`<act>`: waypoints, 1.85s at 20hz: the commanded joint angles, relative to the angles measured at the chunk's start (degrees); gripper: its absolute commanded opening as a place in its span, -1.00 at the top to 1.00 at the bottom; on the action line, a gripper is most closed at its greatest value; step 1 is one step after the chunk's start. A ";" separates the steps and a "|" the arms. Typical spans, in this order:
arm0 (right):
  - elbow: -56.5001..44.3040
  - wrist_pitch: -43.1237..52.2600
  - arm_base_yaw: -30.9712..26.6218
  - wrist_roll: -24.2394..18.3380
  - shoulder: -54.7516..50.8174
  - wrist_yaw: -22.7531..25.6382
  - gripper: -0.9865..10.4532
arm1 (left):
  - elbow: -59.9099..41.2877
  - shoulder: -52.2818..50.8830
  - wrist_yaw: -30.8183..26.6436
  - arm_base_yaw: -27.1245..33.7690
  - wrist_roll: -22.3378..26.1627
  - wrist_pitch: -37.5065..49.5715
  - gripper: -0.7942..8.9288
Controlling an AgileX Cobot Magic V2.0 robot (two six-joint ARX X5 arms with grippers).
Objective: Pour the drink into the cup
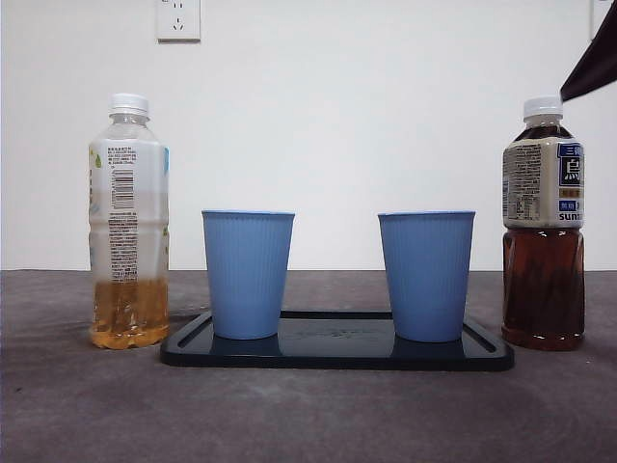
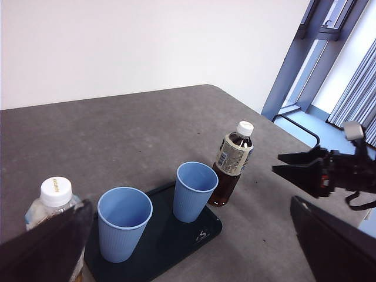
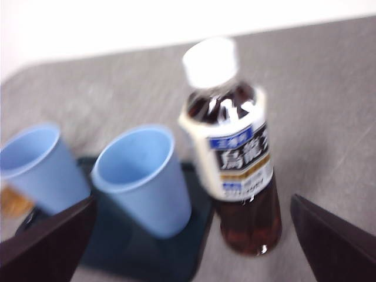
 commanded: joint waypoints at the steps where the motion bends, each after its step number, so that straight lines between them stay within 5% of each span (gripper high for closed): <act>1: -2.62 5.42 0.39 -0.50 3.45 0.92 -0.07 | 1.03 0.35 0.24 -0.22 0.72 0.52 -0.38; 25: -3.98 51.65 0.07 -6.45 48.52 5.31 -0.07 | 1.03 0.35 0.22 -0.22 0.68 0.24 -0.38; 37: -3.72 62.77 0.00 -6.54 55.69 5.27 0.50 | 1.03 0.37 0.22 -0.22 0.70 0.26 -0.38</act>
